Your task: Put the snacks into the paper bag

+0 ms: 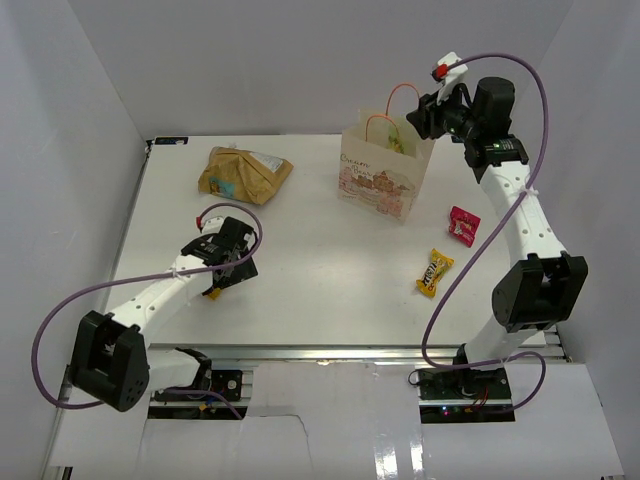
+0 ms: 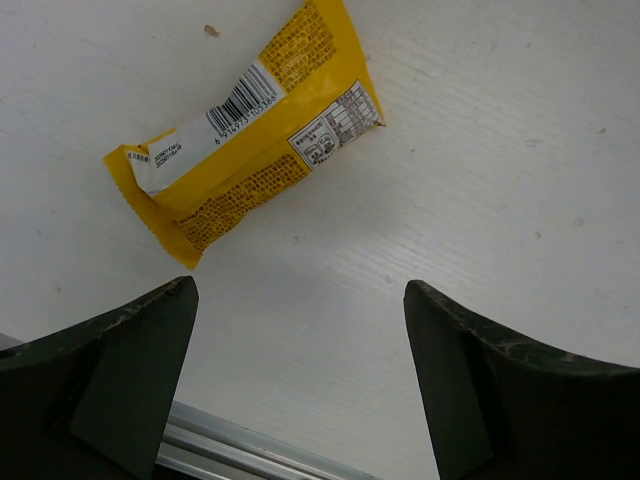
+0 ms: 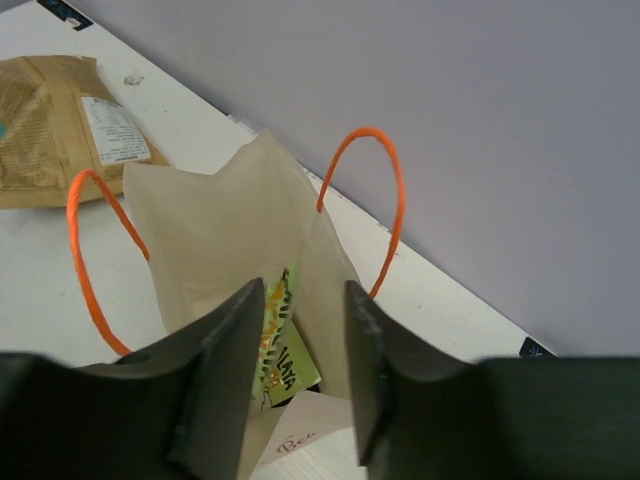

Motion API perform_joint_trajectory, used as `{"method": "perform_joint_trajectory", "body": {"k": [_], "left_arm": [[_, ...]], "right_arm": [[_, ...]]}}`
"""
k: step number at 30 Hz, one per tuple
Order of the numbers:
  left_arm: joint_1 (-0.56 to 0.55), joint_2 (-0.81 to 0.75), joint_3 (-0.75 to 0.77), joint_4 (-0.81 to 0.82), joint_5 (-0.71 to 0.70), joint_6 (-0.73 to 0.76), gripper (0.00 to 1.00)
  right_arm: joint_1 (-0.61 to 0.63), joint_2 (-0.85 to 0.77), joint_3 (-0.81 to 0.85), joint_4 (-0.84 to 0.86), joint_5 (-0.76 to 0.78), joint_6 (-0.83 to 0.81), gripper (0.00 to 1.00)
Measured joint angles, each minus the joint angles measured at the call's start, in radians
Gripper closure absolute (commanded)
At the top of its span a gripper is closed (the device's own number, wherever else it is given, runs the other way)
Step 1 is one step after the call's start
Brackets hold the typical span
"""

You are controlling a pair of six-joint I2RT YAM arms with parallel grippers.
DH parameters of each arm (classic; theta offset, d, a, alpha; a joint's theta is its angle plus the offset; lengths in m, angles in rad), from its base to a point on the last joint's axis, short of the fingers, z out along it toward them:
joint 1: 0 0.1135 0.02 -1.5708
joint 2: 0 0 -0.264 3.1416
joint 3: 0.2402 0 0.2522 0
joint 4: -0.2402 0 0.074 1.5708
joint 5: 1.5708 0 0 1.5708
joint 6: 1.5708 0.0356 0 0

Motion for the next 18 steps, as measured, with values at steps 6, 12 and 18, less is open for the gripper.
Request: {"method": "perform_joint_trajectory", "body": {"k": [6, 12, 18], "left_arm": [[0.055, 0.127, 0.064, -0.002, 0.011, 0.061, 0.07], [0.092, 0.286, 0.161, 0.048, -0.008, 0.228, 0.1], [0.171, 0.356, 0.17, 0.087, 0.062, 0.394, 0.24]], "right_arm": [[-0.022, -0.047, -0.069, -0.013, -0.034, -0.021, 0.36], [-0.074, -0.183, -0.22, -0.034, -0.112, -0.046, 0.33], [-0.134, -0.305, -0.357, -0.064, -0.193, -0.073, 0.31]]}}
